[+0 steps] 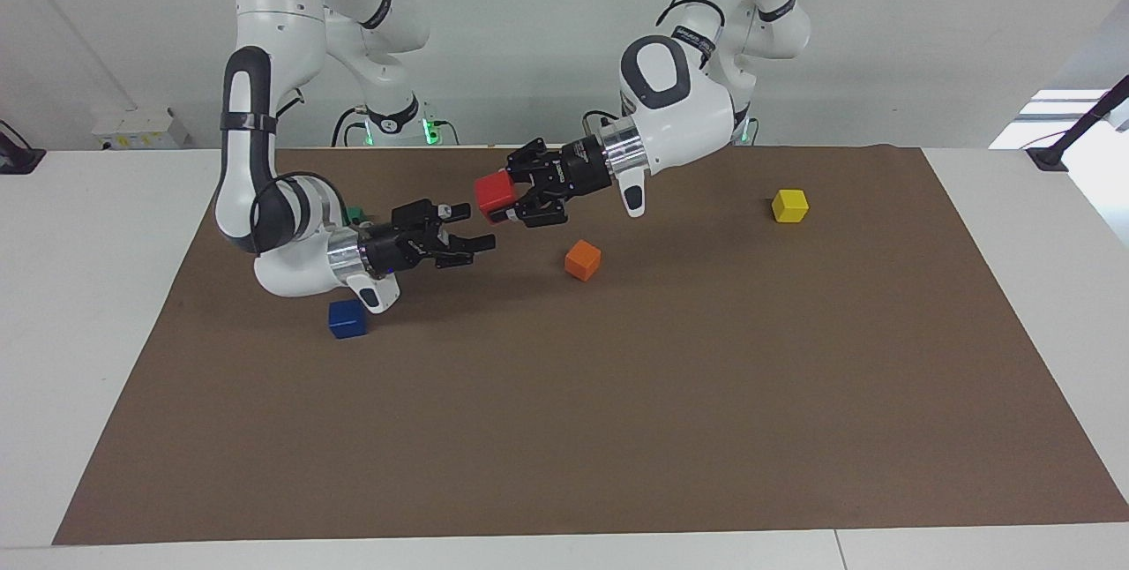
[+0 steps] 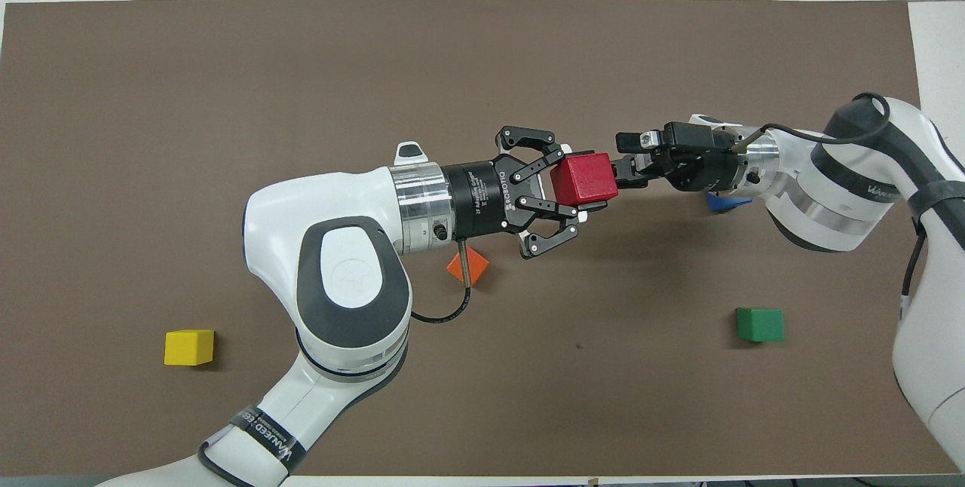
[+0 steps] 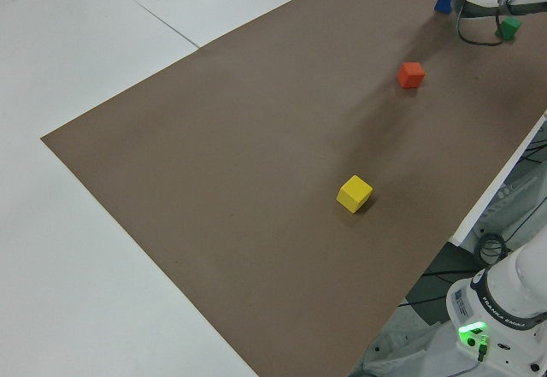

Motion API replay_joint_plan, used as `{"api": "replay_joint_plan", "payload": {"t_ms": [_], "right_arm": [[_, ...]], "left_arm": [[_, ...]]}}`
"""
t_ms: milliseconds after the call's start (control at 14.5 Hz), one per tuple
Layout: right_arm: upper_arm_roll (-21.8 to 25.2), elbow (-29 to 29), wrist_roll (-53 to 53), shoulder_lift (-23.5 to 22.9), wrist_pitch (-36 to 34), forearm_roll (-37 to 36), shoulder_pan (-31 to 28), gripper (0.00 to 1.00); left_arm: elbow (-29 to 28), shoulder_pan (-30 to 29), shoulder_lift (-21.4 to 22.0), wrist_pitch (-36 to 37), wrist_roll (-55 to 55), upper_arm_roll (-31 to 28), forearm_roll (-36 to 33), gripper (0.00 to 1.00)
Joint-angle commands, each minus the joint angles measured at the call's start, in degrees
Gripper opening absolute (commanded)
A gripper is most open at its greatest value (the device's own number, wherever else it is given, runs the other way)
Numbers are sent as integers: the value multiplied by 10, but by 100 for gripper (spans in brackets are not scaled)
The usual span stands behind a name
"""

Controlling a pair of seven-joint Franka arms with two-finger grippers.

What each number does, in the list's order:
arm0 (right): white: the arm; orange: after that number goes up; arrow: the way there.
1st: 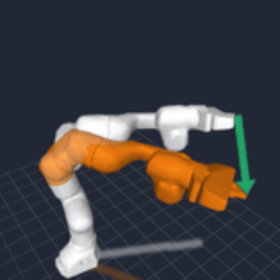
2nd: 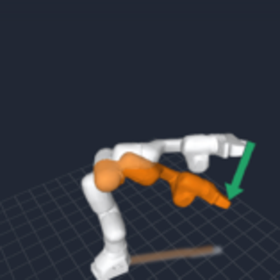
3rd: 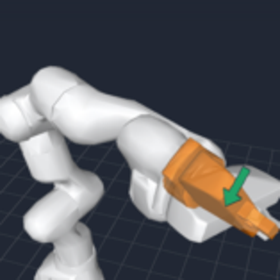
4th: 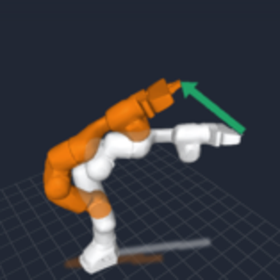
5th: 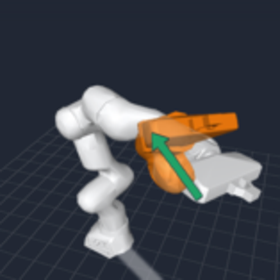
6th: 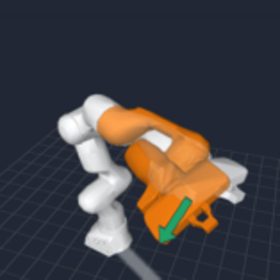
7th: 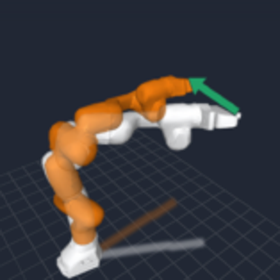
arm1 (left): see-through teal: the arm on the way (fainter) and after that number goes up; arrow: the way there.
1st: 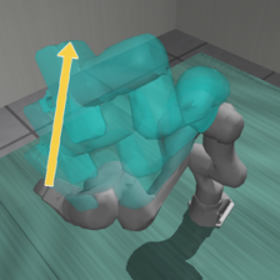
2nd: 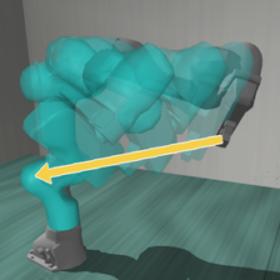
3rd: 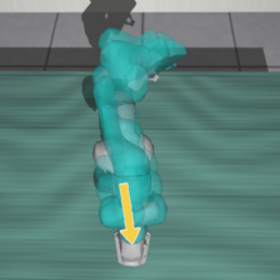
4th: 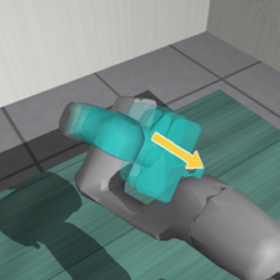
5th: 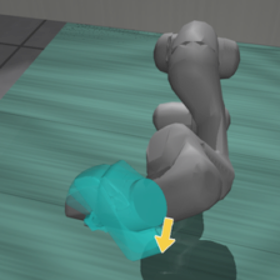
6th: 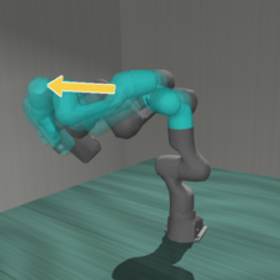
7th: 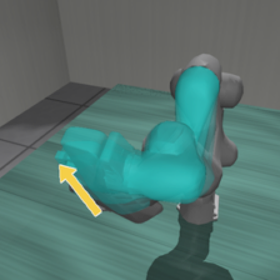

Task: Transfer red block to right arm and stack on blue block
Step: 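Carry the red block toward the right gripper, which grasps it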

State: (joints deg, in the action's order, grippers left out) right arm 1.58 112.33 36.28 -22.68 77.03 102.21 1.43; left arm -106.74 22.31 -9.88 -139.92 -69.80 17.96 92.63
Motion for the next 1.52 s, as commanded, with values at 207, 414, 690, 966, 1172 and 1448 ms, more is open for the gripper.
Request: {"api": "replay_joint_plan", "payload": {"t_ms": [207, 414, 690, 966, 1172, 1448], "right_arm": [[-1, 4, 14, 0, 7, 20, 6, 100], [-1, 4, 14, 3, 4, 20, 6, 100], [-3, 4, 10, 7, 7, 20, 7, 100], [-3, 4, -1, 18, 8, 20, 7, 100], [-3, 10, 5, 19, 11, 20, 8, 100], [-3, 11, 12, 19, 18, 21, 20, 100]], "left_arm": [[7, 10, -5, -12, -8, -5, 12, 0], [6, 7, -5, -11, -8, -5, 12, 0], [6, 2, -10, -14, -8, -5, 13, 0], [13, 0, -20, -32, -9, -6, 19, 0], [16, -1, -22, -31, -9, -6, 16, 0], [16, 1, -22, -33, -9, -6, 16, 0]]}}
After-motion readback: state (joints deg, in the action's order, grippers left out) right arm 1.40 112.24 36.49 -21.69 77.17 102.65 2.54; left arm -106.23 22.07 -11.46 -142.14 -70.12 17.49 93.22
